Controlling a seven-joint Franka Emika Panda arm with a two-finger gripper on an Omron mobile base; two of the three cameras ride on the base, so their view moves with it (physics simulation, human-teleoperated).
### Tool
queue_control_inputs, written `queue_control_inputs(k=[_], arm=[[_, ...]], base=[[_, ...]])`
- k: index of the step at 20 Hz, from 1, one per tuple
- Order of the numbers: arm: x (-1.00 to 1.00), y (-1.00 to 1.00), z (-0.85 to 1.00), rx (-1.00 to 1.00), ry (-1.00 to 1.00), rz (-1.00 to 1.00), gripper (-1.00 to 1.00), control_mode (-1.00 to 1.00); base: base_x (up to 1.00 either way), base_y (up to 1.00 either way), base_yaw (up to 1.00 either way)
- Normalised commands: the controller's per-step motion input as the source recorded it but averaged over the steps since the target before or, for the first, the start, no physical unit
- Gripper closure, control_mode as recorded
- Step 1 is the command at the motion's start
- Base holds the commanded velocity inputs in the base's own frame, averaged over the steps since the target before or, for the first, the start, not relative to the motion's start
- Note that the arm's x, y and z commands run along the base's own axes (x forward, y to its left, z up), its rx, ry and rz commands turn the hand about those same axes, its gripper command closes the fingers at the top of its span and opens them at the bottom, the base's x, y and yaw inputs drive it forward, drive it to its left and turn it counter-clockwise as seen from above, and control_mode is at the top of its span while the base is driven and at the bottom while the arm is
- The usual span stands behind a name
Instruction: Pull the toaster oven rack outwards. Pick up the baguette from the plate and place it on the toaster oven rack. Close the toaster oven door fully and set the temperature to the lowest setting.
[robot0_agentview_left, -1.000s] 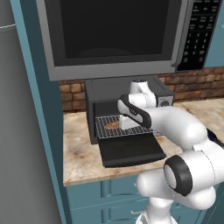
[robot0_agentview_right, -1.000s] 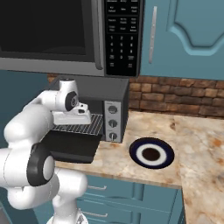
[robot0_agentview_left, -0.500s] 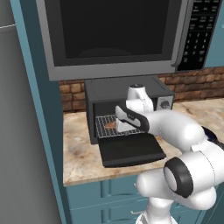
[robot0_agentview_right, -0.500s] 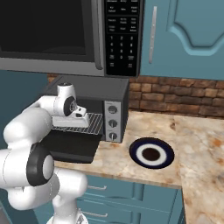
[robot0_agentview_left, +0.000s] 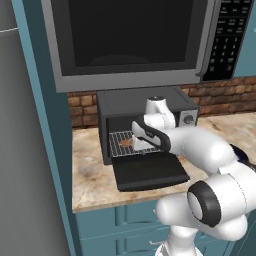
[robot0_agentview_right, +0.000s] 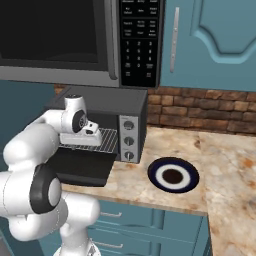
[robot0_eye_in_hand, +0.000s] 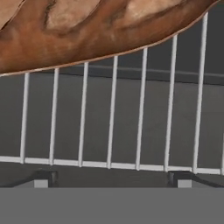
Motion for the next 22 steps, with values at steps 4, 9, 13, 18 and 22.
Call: queue_control_inputs(k=[4,9,13,18,22], arm=[[-0.09,0.0,-0.04,0.0,-0.11,-0.12,-1.0,-1.0],[0.0,0.0,-0.14,0.0,-0.2,-0.14,-1.0,-1.0],[-0.18,0.0,0.0,0.0,-0.09,-0.09,-1.0,-1.0],[-0.39,0.0,0.19,0.0,0.01,-0.04,-1.0,-1.0],[-0.25,0.0,-0.02,0.0,0.0,0.0,-1.0,-1.0]], base=[[0.0,0.0,0.0],[0.0,0.0,0.0],[0.0,0.0,0.0],[0.0,0.0,0.0],[0.0,0.0,0.0]])
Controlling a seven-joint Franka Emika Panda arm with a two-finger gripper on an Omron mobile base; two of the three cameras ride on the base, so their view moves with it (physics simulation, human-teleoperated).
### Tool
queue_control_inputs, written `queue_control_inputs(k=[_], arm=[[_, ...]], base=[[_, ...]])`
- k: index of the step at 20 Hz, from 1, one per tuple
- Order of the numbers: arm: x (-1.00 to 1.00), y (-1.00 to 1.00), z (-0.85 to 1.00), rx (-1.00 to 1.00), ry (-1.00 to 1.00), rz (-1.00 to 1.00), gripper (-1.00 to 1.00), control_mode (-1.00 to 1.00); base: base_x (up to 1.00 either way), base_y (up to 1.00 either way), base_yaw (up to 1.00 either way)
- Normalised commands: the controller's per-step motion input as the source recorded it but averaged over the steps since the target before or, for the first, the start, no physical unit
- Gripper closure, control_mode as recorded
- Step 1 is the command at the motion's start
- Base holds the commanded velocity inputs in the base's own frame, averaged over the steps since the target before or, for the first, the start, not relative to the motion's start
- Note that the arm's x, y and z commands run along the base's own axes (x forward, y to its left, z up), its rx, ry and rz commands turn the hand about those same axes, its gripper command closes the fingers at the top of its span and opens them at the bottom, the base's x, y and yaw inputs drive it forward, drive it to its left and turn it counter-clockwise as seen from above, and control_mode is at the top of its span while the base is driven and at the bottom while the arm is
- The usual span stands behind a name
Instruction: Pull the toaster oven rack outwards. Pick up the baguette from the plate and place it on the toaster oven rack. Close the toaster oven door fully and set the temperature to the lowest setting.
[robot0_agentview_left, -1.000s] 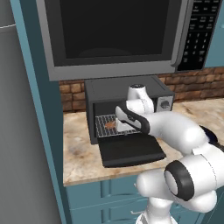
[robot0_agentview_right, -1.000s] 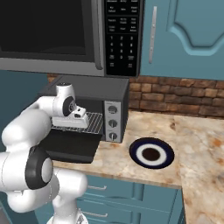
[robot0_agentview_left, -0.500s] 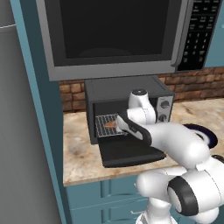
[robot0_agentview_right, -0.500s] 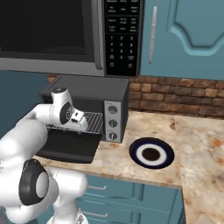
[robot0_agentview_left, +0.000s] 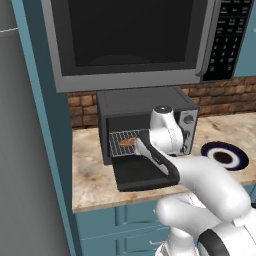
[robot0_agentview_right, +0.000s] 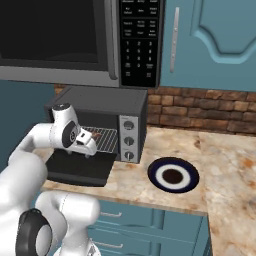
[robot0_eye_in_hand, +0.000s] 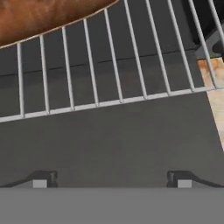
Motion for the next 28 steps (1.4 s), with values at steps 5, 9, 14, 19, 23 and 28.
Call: queue_control_inputs(k=[5,9,14,19,23,28], arm=[[0.02,0.0,-0.32,0.0,-0.01,0.0,-1.0,-1.0],[0.19,0.0,-0.34,0.0,0.0,0.0,-1.0,-1.0],[0.4,0.0,-0.14,-0.02,-0.03,0.0,-1.0,-1.0],[0.45,0.0,0.0,-0.08,0.0,0.0,-1.0,-1.0],[0.44,0.0,0.0,-0.11,0.0,0.0,-1.0,-1.0],[0.45,0.0,0.0,-0.1,0.0,0.0,-1.0,-1.0]], base=[[0.0,0.0,0.0],[0.0,0.0,0.0],[0.0,0.0,0.0],[0.0,0.0,0.0],[0.0,0.0,0.0],[0.0,0.0,0.0]])
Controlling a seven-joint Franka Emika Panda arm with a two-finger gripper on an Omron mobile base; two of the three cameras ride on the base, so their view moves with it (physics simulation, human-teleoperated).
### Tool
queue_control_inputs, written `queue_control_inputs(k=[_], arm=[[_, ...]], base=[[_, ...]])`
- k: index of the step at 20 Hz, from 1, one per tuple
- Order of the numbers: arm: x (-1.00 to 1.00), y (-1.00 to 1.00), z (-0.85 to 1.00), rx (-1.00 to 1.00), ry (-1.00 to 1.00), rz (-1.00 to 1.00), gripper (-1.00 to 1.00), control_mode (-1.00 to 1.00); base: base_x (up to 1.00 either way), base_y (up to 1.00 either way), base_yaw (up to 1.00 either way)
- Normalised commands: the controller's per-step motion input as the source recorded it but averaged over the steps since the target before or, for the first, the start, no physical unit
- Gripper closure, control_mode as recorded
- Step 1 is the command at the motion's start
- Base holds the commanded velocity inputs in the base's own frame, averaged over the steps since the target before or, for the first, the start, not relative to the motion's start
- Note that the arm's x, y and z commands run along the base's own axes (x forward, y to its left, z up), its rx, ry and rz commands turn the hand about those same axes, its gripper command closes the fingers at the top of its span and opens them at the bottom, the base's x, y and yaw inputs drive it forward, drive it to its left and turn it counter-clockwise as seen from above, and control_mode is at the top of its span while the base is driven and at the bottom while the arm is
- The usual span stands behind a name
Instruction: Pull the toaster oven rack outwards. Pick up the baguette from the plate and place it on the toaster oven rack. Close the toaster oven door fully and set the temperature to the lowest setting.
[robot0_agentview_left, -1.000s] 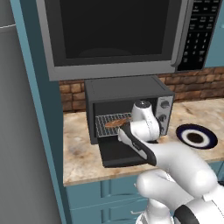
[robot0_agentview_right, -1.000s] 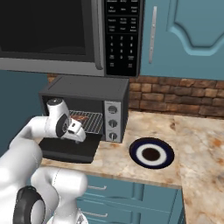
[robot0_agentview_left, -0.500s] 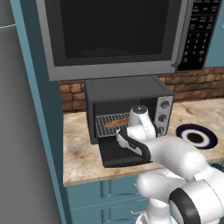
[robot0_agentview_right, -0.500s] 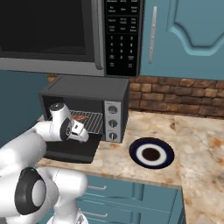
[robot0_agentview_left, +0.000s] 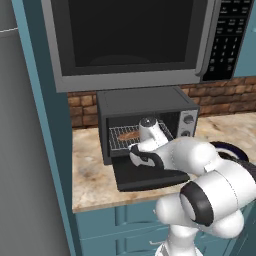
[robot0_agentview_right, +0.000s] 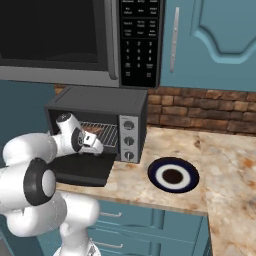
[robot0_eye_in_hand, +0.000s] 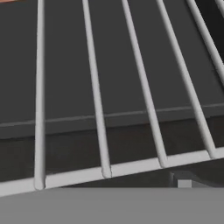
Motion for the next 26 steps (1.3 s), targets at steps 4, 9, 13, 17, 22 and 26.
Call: queue_control_inputs(k=[4,9,13,17,22,26], arm=[[0.68,0.0,0.0,-0.06,0.01,-0.05,-1.0,-1.0],[0.53,0.0,0.0,0.0,0.01,-0.03,-1.0,-1.0],[0.3,0.0,0.0,0.0,-0.01,0.0,-1.0,-1.0],[-0.08,0.01,-0.05,0.0,0.0,0.0,-1.0,-1.0],[-0.41,0.01,0.16,0.01,0.0,-0.02,-1.0,-1.0],[-0.57,-0.12,0.35,0.02,0.0,-0.03,-1.0,-1.0]], base=[[0.0,0.0,0.0],[0.0,0.0,0.0],[0.0,0.0,0.0],[0.0,0.0,0.0],[0.0,0.0,0.0],[0.0,0.0,0.0]])
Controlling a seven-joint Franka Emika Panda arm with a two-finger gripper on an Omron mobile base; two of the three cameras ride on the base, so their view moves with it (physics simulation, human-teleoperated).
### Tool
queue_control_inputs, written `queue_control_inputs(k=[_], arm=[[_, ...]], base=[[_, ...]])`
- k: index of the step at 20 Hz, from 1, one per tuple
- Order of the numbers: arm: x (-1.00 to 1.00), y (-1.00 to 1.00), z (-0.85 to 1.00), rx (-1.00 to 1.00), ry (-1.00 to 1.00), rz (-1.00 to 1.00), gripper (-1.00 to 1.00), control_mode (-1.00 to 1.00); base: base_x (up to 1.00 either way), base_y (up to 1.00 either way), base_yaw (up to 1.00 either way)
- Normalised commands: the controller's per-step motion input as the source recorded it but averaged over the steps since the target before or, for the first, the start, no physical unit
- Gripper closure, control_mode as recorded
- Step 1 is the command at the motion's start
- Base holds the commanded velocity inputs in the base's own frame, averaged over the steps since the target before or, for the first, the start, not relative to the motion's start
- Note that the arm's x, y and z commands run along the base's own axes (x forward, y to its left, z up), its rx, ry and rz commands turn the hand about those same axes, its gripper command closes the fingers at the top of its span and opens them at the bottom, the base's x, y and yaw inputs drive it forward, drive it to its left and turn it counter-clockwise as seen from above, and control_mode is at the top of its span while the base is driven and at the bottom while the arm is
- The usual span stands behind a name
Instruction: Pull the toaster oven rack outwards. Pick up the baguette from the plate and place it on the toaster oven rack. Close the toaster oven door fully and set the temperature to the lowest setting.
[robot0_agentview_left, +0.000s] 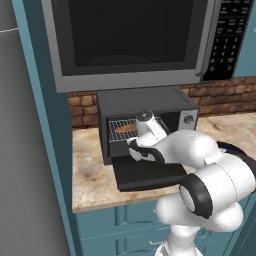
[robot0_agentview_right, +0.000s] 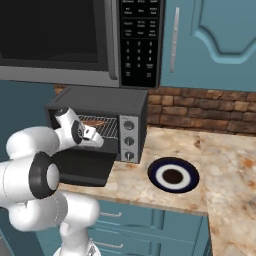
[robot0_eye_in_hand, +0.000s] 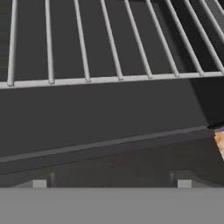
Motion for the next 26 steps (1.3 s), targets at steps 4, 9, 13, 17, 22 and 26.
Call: queue_control_inputs(k=[4,9,13,17,22,26], arm=[[-0.62,-0.44,0.42,0.06,0.0,-0.01,-1.0,-1.0],[-0.63,-0.56,0.14,0.03,0.07,0.0,-1.0,-1.0],[-0.77,-0.49,0.02,0.02,0.0,0.0,-1.0,-1.0],[-0.7,-0.57,0.0,0.01,0.0,0.06,-1.0,-1.0],[-0.43,-0.68,0.0,0.0,0.0,0.09,-1.0,-1.0],[-0.07,-0.64,-0.04,0.19,0.04,0.14,-1.0,-1.0]], base=[[0.0,0.0,0.0],[0.0,0.0,0.0],[0.0,0.0,0.0],[0.0,0.0,0.0],[0.0,0.0,0.0],[0.0,0.0,0.0]])
